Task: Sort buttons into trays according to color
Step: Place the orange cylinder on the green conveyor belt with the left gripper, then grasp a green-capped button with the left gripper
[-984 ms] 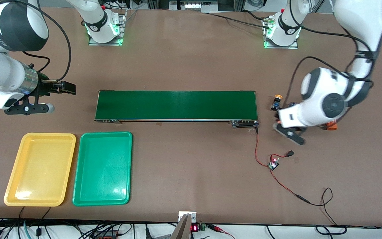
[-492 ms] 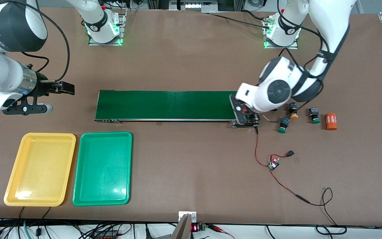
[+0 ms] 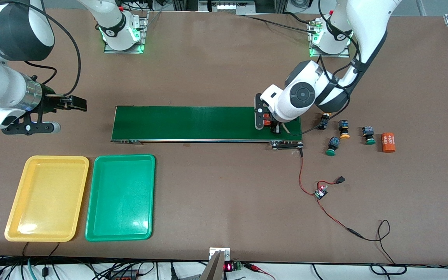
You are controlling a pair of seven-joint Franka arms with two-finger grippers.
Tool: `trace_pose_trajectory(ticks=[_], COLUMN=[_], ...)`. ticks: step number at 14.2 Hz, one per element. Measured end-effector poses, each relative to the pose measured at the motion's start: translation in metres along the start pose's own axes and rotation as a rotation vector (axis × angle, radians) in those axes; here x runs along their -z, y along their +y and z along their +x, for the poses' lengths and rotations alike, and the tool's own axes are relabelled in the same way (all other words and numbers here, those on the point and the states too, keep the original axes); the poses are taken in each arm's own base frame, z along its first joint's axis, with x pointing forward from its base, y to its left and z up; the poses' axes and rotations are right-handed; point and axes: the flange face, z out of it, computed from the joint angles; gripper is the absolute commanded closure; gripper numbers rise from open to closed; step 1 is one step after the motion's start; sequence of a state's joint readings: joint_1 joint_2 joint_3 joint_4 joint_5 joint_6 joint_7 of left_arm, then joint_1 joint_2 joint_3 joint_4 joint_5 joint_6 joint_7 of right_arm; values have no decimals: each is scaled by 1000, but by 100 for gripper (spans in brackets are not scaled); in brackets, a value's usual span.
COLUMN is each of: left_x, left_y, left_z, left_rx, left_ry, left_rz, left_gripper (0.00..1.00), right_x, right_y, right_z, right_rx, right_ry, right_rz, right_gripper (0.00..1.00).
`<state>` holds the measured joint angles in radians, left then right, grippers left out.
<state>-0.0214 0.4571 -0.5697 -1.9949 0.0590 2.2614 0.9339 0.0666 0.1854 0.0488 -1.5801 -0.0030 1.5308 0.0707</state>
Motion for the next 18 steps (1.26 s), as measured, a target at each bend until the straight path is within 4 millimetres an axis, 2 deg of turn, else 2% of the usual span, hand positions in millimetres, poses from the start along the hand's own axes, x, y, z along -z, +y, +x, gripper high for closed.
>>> trace_pose_trajectory(ticks=[2,4,6,8,10,12,15,18], left_x=[-2,12,44,87,122,139,146,140], left_y=[2,2,-1,-7,-21,-40,-65,-83], left_z=[2,1,-7,-25,-52,-88,-156,-217], left_rx=[-7,-1,63,211,419,665,999,1220], left_ry=[-1,-14,-46,-77,-79,-58,-34,-22], left_rz=[1,2,2,7,25,39,35,8], left_gripper=[0,0,0,0,0,0,0,0], right_x=[0,0,0,1,5,7,7,7], right_y=[0,0,0,-1,-1,-2,-2,-2], right_z=[0,0,0,2,5,8,8,8], right_rx=[0,0,-1,-1,-2,-1,-2,-2], right_ry=[0,0,3,14,51,75,80,80], right_rz=[0,0,0,6,12,15,16,16], right_gripper=[0,0,0,0,0,0,0,0])
